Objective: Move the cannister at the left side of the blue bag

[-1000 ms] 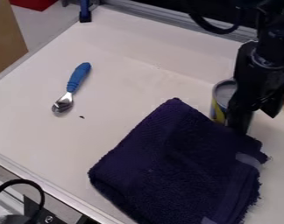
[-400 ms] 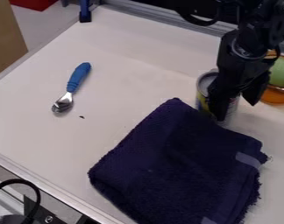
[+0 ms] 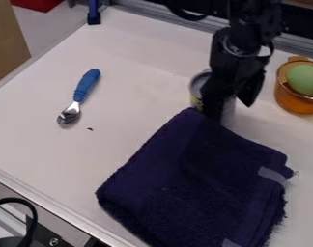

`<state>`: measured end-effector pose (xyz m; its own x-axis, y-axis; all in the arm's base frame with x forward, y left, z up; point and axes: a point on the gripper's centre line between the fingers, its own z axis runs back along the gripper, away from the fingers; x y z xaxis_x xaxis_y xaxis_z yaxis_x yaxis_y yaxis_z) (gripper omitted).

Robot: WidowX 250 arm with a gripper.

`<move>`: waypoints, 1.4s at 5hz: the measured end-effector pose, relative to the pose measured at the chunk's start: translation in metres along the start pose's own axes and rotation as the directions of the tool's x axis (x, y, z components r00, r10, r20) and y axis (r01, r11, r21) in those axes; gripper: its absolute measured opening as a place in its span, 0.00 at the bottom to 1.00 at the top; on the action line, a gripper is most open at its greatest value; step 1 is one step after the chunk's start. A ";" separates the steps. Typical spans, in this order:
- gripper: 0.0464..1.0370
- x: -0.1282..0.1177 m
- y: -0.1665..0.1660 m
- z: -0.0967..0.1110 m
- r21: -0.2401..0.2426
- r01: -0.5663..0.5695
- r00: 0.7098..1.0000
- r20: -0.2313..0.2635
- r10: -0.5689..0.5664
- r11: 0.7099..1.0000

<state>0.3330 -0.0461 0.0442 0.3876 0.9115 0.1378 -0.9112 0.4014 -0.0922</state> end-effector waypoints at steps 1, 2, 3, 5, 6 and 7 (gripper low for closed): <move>0.96 0.023 0.006 -0.002 0.008 -0.049 0.999 0.025 0.049 0.999; 0.96 0.043 0.007 0.001 0.004 -0.074 0.996 0.047 0.074 0.997; 0.96 0.060 0.009 0.000 -0.011 -0.094 0.992 0.081 0.094 0.996; 0.96 0.081 0.032 0.000 0.007 -0.135 0.985 0.105 0.134 0.991; 0.96 0.088 0.042 -0.003 0.018 -0.149 0.983 0.109 0.146 0.989; 0.96 0.093 0.050 0.003 -0.001 -0.146 0.980 0.133 0.145 0.989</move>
<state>0.3232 0.0579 0.0558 0.2291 0.9401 0.2525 -0.9581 0.2637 -0.1123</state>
